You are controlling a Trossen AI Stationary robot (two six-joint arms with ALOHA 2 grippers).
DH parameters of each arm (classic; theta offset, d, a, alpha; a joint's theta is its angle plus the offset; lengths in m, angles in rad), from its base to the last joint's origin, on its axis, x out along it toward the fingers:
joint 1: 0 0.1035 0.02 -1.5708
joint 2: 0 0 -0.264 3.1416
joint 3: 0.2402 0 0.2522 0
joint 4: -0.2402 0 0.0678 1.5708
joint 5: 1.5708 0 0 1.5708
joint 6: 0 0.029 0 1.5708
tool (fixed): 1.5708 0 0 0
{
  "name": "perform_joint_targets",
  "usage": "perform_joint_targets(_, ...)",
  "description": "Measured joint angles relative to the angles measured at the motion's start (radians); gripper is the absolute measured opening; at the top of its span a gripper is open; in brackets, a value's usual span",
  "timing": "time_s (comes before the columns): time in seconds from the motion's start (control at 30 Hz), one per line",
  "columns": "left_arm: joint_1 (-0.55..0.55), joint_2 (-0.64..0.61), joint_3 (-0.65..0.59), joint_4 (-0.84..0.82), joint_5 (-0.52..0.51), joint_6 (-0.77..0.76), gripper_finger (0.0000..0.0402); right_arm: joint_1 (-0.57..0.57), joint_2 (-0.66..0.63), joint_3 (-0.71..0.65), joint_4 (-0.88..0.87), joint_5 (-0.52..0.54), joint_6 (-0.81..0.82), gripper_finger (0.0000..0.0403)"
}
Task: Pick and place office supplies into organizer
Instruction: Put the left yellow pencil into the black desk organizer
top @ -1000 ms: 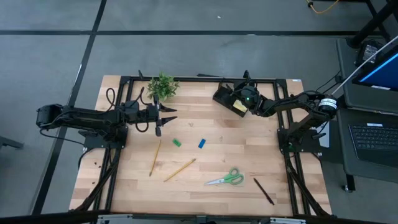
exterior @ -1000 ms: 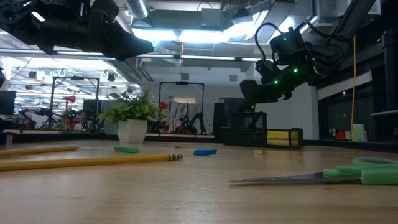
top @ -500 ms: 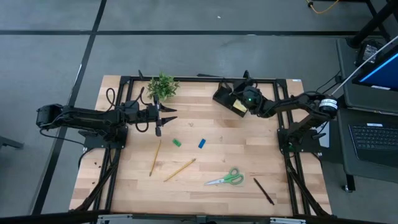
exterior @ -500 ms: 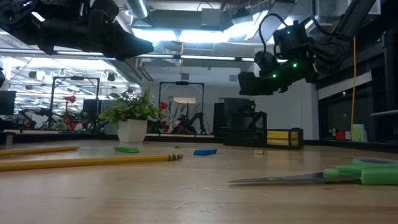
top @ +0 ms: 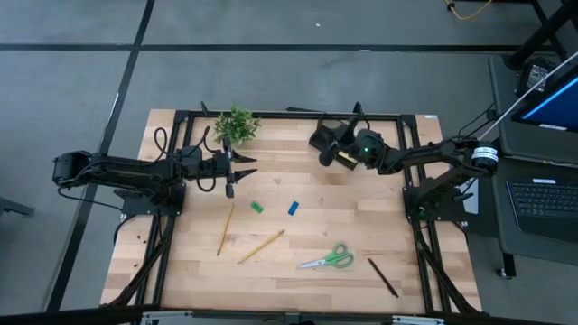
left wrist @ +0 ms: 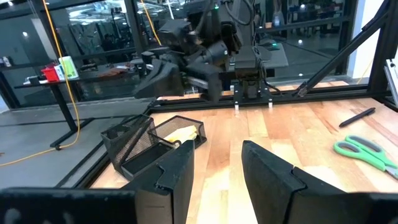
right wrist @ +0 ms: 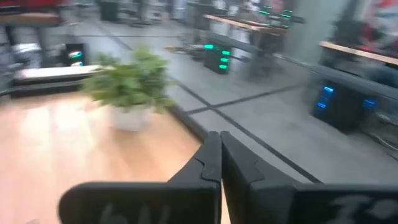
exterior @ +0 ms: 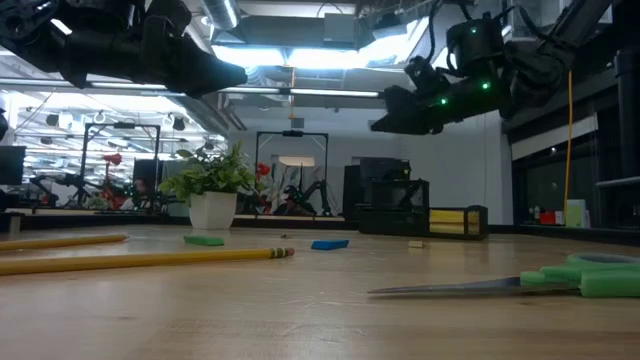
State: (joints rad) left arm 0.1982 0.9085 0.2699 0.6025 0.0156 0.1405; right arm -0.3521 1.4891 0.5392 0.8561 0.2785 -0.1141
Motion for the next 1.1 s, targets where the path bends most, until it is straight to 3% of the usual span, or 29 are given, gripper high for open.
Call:
perform_joint_targets(0.3,-0.048,0.000,0.020,-0.065,0.052,-0.036,0.0130,0.097,0.000,0.054,-0.027,-0.004,-0.078,0.0004)
perform_joint_targets(0.4,-0.101,0.000,0.070,-0.229,-0.026,-0.049,0.0130,0.121,0.000,0.074,-0.037,-0.004,-0.081,0.0003)
perform_joint_targets(0.57,-0.222,0.000,0.184,-0.568,-0.239,-0.104,0.0130,0.152,0.000,0.099,-0.083,-0.004,-0.080,0.0004)
perform_joint_targets(0.67,-0.299,0.000,0.253,-0.746,-0.310,-0.184,0.0129,0.165,0.000,0.107,-0.087,-0.004,-0.082,0.0003)
perform_joint_targets(0.87,-0.448,0.000,0.359,-1.021,-0.340,-0.438,0.0129,0.177,0.000,0.116,-0.090,-0.003,-0.099,0.0005)
perform_joint_targets(1.1,-0.608,0.001,0.371,-1.104,-0.339,-0.734,0.0129,0.179,0.000,0.116,-0.118,-0.003,-0.101,0.0004)
